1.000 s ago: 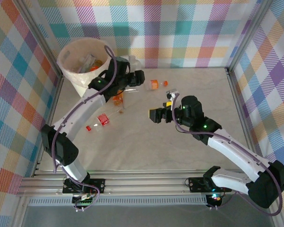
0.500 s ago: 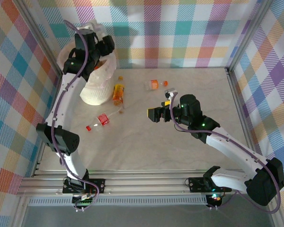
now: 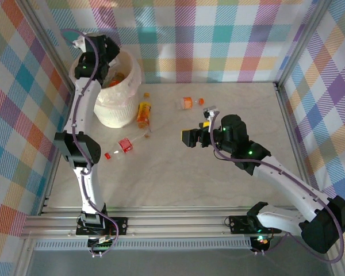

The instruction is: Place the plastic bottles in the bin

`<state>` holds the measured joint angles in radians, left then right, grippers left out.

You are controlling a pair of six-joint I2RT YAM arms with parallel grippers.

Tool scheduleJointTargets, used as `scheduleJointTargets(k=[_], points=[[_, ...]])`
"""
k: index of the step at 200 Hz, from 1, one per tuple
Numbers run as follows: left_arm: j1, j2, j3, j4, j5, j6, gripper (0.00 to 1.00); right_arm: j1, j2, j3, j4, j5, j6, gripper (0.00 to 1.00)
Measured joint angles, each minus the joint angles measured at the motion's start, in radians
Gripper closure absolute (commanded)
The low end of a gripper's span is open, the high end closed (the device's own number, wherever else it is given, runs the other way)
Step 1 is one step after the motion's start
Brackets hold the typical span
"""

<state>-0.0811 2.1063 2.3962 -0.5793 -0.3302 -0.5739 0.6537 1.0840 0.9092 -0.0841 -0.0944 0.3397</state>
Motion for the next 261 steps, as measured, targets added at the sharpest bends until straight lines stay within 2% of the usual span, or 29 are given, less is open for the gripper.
scheduleJointTargets(k=[51, 77, 98, 110, 126, 134, 144, 157, 185, 198, 206, 219, 232, 261], points=[[0.004, 0.021, 0.087, -0.062, 0.036, -0.05, 0.0, 0.0, -0.019, 0.0, 0.0, 0.015, 0.005, 0.0], [0.011, 0.021, 0.09, -0.107, 0.1, -0.067, 0.0, 0.0, -0.019, 0.0, -0.003, 0.016, 0.011, 0.0], [0.011, 0.019, 0.097, -0.164, 0.085, -0.065, 0.0, 0.0, -0.019, 0.0, -0.009, 0.021, 0.012, 0.0], [0.018, -0.008, 0.034, -0.145, 0.08, -0.076, 0.0, 0.0, -0.019, 0.0, -0.014, 0.026, 0.014, 0.0], [0.04, -0.08, -0.133, -0.084, 0.15, -0.098, 0.0, 0.0, -0.019, 0.0, -0.015, 0.031, 0.015, 0.0], [0.044, -0.058, -0.086, -0.138, 0.151, -0.09, 0.0, 0.0, -0.019, 0.0, -0.015, 0.032, 0.016, 0.0], [0.05, 0.032, 0.106, -0.233, 0.128, -0.083, 0.0, 0.0, -0.018, 0.0, -0.015, 0.034, 0.018, 0.0], [0.054, 0.089, 0.232, -0.245, 0.134, -0.071, 0.0, 0.0, -0.013, 0.0, -0.014, 0.033, 0.018, 0.0], [0.059, 0.06, 0.219, -0.251, 0.159, -0.044, 0.0, 0.0, 0.007, 0.0, -0.014, 0.033, 0.018, 0.0], [0.067, -0.045, 0.002, -0.137, 0.219, -0.062, 0.0, 0.0, 0.017, 0.0, -0.014, 0.032, 0.019, 0.0], [0.066, -0.075, -0.055, -0.14, 0.229, -0.056, 0.0, 0.0, 0.024, 0.0, -0.014, 0.031, 0.019, 0.0], [0.059, -0.016, 0.089, -0.253, 0.201, -0.024, 0.0, 0.0, 0.036, 0.0, -0.014, 0.03, 0.019, 0.0], [0.067, 0.047, 0.237, -0.29, 0.196, -0.007, 0.0, 0.0, 0.05, 0.0, -0.014, 0.027, 0.018, 0.0], [0.084, 0.026, 0.234, -0.283, 0.285, 0.025, 0.0, 0.0, 0.078, 0.0, -0.014, 0.022, 0.018, 0.0]])
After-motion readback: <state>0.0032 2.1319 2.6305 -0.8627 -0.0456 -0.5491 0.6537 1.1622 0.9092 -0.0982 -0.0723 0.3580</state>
